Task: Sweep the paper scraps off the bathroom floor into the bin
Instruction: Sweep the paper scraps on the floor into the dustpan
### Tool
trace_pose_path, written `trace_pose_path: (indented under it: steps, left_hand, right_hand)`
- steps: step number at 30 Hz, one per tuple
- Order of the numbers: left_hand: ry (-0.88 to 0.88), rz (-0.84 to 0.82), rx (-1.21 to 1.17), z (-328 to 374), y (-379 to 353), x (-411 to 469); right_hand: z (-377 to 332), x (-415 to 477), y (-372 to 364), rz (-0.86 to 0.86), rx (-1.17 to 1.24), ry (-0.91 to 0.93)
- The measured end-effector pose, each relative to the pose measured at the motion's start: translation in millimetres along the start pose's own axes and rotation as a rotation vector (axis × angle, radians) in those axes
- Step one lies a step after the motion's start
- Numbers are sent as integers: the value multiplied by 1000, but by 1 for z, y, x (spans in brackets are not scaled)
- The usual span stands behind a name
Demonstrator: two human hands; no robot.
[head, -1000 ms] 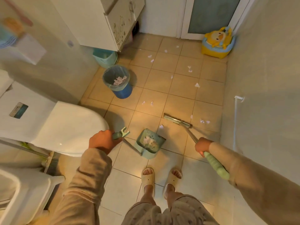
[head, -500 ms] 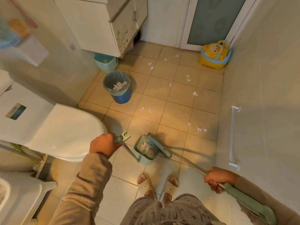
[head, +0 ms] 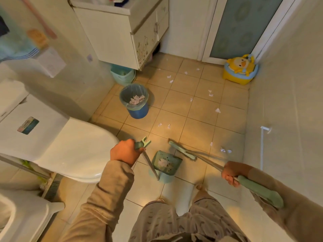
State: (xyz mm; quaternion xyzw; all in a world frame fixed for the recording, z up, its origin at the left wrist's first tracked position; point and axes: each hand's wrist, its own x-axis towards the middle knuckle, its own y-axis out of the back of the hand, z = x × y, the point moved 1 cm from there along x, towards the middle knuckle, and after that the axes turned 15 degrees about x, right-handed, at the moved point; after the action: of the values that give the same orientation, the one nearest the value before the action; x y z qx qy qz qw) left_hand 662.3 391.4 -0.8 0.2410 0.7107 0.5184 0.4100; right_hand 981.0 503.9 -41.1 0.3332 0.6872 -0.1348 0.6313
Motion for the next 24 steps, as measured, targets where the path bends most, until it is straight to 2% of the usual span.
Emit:
trace_pose_path:
  steps: [3, 7, 15, 24]
  left_hand:
    - [63, -8, -42, 9, 1, 14]
    - [160, -2, -82, 26, 5, 32]
    - [253, -11, -74, 71, 22, 69]
    - [326, -96, -38, 71, 29, 90]
  right_hand:
    - [-35, 5, 21, 68, -25, 85]
    - [-82, 18, 58, 51, -64, 171]
    - [-200, 56, 131, 67, -422, 244]
    - [-267, 74, 130, 77, -772, 315]
